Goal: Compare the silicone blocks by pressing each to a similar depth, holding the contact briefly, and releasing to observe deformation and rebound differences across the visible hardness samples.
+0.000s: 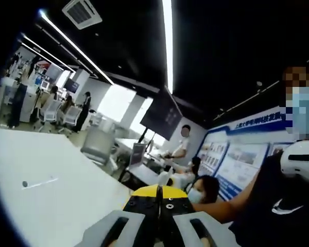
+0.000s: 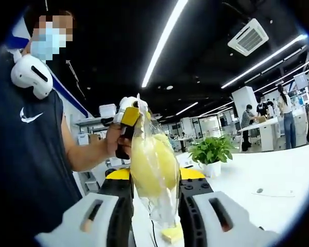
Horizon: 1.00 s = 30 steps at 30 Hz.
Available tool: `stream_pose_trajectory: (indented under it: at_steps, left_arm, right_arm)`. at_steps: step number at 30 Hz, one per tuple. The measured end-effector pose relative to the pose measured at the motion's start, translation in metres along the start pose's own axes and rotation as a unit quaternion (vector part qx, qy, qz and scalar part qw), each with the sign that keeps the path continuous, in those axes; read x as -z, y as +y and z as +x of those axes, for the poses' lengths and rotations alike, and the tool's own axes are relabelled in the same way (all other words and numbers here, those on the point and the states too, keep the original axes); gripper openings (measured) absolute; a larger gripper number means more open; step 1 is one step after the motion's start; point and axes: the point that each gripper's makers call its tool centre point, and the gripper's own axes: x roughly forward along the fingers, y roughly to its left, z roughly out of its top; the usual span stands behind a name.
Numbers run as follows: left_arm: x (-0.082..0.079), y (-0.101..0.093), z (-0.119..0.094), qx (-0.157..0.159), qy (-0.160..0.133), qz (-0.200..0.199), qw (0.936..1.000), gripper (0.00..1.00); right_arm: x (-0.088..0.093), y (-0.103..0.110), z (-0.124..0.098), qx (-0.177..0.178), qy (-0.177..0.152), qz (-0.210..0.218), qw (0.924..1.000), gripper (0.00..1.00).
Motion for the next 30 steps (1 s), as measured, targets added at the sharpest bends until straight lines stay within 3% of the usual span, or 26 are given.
stream_pose_trajectory:
  at_steps: [11, 30]
  left_arm:
    - [-0.005, -0.002, 0.002, 0.002, -0.005, 0.004, 1.0000, 0.00]
    - [0.002, -0.016, 0.000, 0.005, 0.006, 0.011, 0.9999, 0.00]
  right_arm:
    - [-0.006, -0.001, 0.000, 0.001, 0.005, -0.009, 0.9999, 0.26]
    - [-0.002, 0.017, -0.003, 0.012, 0.024, -0.006, 0.9996, 0.17]
